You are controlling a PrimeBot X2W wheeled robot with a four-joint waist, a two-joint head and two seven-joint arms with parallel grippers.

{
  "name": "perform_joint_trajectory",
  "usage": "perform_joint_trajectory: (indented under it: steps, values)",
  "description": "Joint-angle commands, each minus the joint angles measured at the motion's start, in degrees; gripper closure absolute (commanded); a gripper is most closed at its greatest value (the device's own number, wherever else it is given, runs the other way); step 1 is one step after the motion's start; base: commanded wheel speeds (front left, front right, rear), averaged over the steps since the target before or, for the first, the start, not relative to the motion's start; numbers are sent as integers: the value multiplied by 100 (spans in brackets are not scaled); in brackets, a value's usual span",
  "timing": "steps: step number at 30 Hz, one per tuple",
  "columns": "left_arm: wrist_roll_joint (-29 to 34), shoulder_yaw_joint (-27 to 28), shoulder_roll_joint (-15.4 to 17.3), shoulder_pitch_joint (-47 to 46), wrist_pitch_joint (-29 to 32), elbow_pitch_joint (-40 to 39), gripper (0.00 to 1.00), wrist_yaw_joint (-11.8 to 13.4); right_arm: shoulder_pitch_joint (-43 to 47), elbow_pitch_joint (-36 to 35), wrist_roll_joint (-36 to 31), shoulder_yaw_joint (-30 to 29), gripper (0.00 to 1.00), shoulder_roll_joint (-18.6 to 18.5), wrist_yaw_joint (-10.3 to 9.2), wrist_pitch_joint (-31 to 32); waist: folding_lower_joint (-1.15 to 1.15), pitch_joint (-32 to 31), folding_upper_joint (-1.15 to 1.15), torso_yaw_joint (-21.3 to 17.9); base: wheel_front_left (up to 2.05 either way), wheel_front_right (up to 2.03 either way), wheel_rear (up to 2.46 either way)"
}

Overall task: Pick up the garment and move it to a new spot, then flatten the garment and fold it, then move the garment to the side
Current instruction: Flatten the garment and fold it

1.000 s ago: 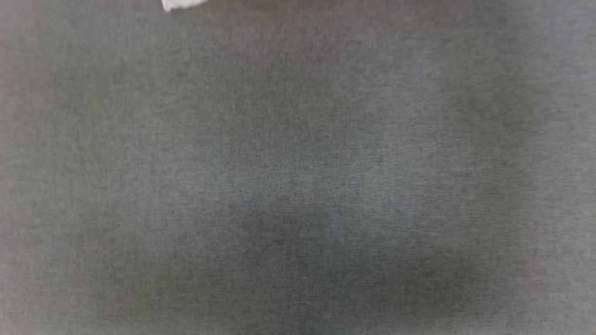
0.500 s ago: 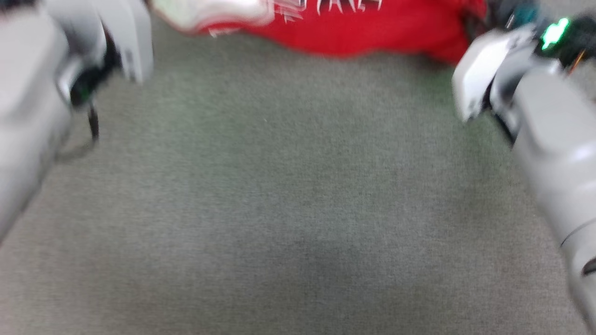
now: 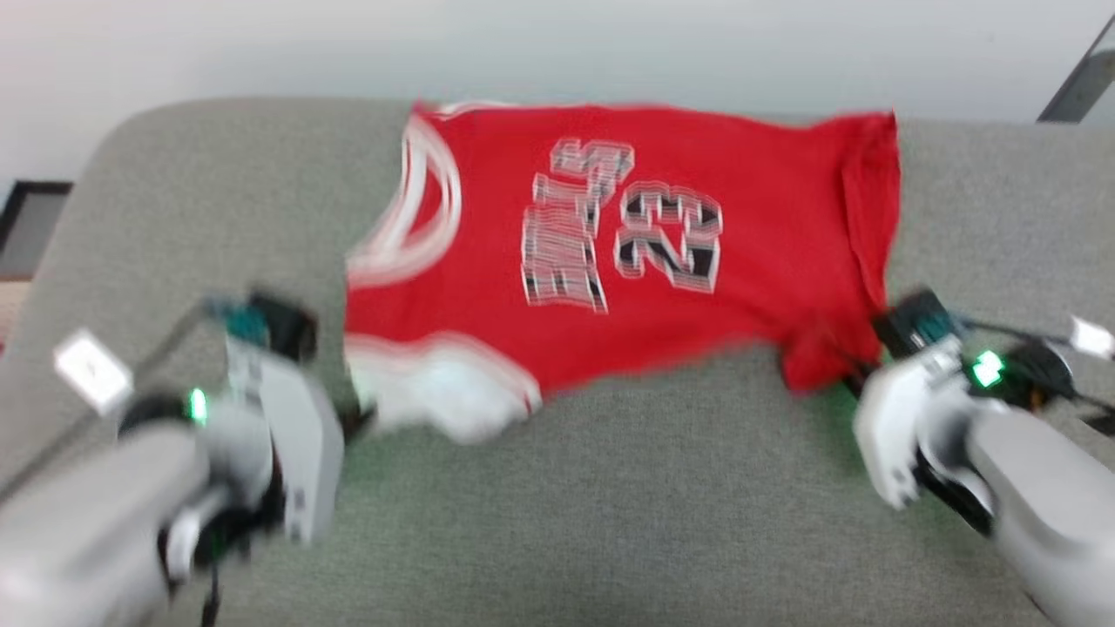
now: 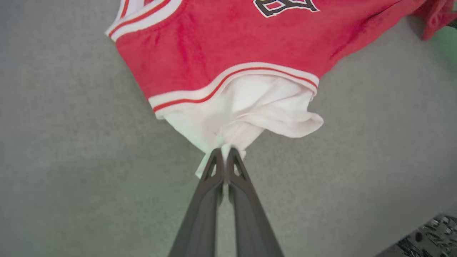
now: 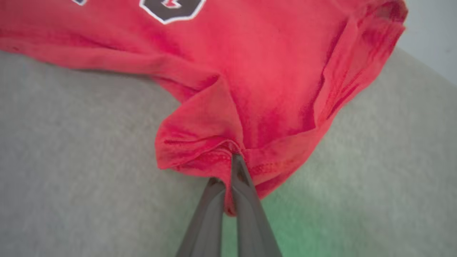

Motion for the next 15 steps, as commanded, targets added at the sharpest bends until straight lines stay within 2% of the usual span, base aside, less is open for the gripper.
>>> perform_joint_trajectory:
  steps: [1,6,7,8,11,12,15]
  values:
    - [-146,-24,303,448,29,-532,100,344,406,-645,436,233,100,-476,-11,301,0,-224,0,62,0,0,0]
    - [-565,-67,878,1326,47,-1821,100,1089,1229,-2190,1203,517,100,-1571,-11,944,0,-232,0,55,0,0,0]
    - [-565,-67,878,1326,47,-1821,100,1089,1229,-2190,1203,517,100,-1571,-11,944,0,-232,0,55,0,0,0]
    - [-754,-80,1026,1630,41,-2212,100,1342,1544,-2659,1368,517,100,-1916,-11,1153,0,-227,0,43,0,0,0]
    - [-944,-103,1177,2027,49,-2701,100,1620,1997,-3167,1571,394,100,-2318,-11,1417,0,-221,0,30,0,0,0]
    - [-944,-103,1177,2027,49,-2701,100,1620,1997,-3167,1571,394,100,-2318,-11,1417,0,-221,0,30,0,0,0]
    - [-1083,-123,1292,2347,131,-3069,100,1875,2407,-3511,1654,213,100,-2610,-11,1641,0,-220,0,15,0,0,0]
